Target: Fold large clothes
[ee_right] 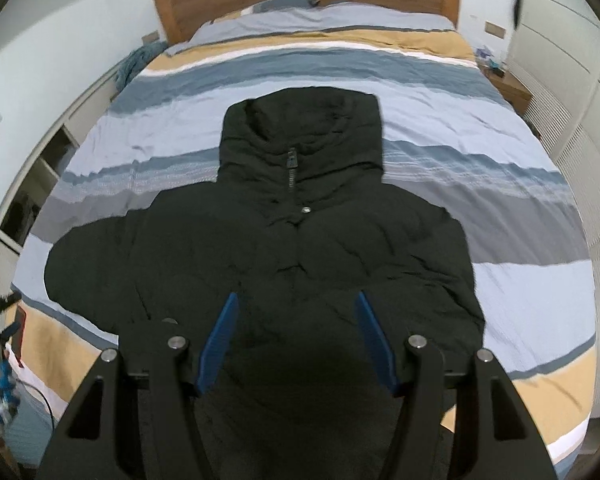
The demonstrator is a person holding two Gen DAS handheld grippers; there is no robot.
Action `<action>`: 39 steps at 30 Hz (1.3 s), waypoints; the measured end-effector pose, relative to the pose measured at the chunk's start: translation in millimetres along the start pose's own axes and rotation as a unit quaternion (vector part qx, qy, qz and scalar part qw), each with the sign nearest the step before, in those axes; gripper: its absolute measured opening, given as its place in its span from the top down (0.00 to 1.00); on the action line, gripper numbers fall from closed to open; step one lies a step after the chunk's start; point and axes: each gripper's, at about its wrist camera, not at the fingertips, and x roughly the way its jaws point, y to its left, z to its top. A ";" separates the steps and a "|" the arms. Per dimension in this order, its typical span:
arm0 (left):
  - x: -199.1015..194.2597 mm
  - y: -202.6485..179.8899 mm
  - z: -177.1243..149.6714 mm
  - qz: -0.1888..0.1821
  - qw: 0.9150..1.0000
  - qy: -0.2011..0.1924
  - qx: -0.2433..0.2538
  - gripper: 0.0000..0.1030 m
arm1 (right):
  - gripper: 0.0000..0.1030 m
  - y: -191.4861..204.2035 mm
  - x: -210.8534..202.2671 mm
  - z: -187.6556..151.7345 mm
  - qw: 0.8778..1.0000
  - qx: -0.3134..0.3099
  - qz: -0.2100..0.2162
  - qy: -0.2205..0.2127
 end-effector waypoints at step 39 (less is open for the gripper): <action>104.7 6.1 58.1 -0.166 0.975 0.043 -0.142 0.87 | 0.42 -65.7 -44.0 4.7 0.991 0.048 -0.127 -0.005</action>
